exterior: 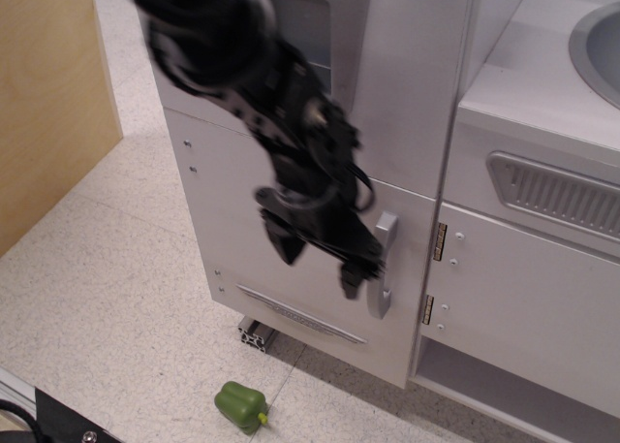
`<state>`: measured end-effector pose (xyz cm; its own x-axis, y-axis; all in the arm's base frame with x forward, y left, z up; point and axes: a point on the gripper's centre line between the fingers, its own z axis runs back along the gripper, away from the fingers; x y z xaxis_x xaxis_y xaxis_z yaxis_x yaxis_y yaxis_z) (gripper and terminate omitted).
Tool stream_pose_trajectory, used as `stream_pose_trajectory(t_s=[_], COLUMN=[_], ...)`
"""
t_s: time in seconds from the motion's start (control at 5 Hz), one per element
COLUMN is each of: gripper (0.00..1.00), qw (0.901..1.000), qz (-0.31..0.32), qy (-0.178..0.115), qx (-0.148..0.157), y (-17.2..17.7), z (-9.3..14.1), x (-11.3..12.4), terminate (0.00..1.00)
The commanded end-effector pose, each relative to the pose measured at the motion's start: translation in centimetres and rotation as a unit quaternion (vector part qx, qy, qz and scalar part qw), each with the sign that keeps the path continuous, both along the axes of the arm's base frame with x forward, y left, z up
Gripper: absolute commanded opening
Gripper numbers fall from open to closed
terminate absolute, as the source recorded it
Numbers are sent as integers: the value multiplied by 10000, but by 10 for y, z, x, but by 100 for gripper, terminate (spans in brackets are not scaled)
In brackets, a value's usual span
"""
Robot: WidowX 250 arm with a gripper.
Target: Open low fridge
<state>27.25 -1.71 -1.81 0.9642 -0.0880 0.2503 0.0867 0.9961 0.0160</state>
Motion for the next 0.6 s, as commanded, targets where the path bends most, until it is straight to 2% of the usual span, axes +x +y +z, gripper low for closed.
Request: stream_pose_trajectory(t_s=[0.0,0.2,0.4], gripper=[100,100,100], qw=[9980,9949,9941], qz=[426,765,878], qy=[-461,-632,-627], qx=[125,168,119], y=[-16,-16,-18], z=[5,0,-5], x=[31,42,48], terminate=[0,0,0])
